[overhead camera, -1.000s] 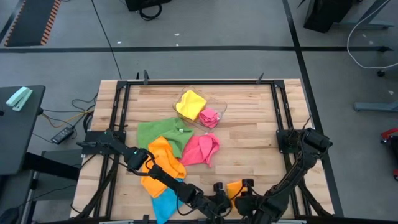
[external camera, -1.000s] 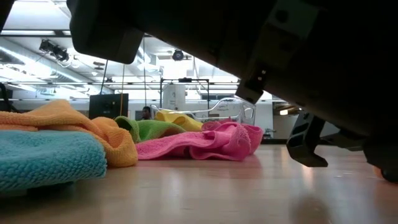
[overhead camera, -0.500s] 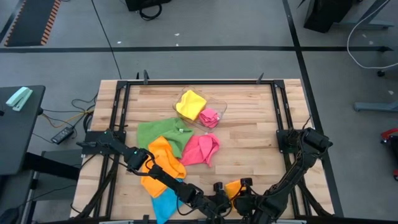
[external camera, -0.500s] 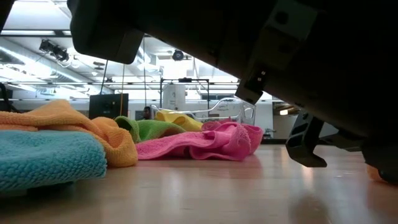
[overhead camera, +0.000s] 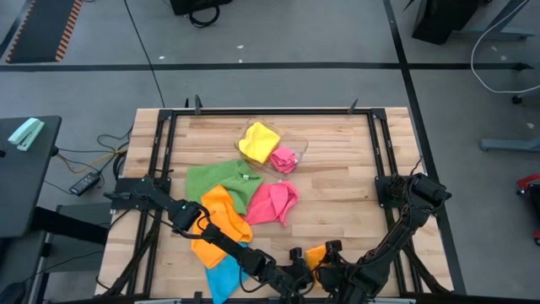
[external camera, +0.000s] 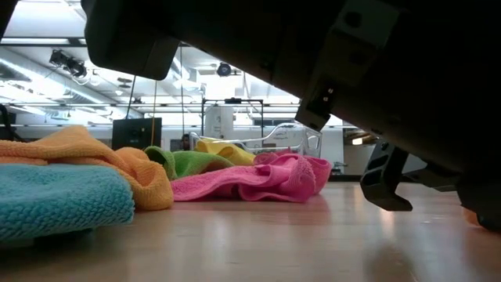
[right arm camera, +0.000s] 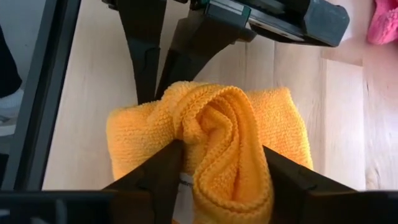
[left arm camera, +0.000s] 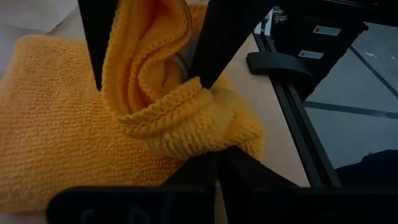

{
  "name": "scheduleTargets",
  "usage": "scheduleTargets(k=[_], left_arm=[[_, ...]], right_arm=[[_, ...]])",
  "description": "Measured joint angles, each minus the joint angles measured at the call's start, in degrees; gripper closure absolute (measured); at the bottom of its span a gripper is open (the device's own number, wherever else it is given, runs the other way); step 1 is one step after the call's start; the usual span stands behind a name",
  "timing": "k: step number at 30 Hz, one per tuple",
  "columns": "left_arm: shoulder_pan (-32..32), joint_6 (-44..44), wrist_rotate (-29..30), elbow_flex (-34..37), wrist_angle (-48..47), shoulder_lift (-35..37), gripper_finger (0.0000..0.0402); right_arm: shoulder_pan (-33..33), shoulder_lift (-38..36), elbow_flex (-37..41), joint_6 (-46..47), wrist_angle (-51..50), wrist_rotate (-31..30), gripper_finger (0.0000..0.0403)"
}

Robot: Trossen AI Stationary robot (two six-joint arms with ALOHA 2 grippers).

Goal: Fold microfiber towels
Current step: Fold the right orange microfiber cloth

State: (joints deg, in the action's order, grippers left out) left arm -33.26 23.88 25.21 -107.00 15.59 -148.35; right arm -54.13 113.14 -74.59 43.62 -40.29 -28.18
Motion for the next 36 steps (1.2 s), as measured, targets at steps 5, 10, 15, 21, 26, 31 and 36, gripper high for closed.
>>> scheduleTargets(k=[5, 10, 15, 21, 26, 31, 36], left_arm=[[0.0, 0.0, 0.0, 0.0, 0.0, 0.0, 0.0389], [-0.1, 0.0, 0.0, 0.0, 0.0, 0.0, 0.0388], [-0.1, 0.0, 0.0, 0.0, 0.0, 0.0, 0.0378], [-0.1, 0.0, 0.0, 0.0, 0.0, 0.0, 0.0388], [-0.3, 0.0, 0.0, 0.0, 0.0, 0.0, 0.0385], [-0.3, 0.0, 0.0, 0.0, 0.0, 0.0, 0.0378], [-0.3, 0.0, 0.0, 0.0, 0.0, 0.0, 0.0385]], right_arm=[[0.0, 0.0, 0.0, -1.8, 0.0, 0.4, 0.0203], [0.0, -0.9, 0.0, -2.9, 0.0, 2.1, 0.0203], [-0.4, -4.3, 0.0, -2.7, 0.2, 1.3, 0.0203], [-0.4, -4.7, 0.0, -2.7, 0.0, 1.1, 0.0202], [-0.4, -4.0, 0.5, -3.9, -0.4, -0.9, 0.0202], [-0.2, -4.5, 0.9, -5.5, -0.3, -1.6, 0.0203], [0.7, -4.5, 2.1, -7.6, 0.9, -1.8, 0.0203]])
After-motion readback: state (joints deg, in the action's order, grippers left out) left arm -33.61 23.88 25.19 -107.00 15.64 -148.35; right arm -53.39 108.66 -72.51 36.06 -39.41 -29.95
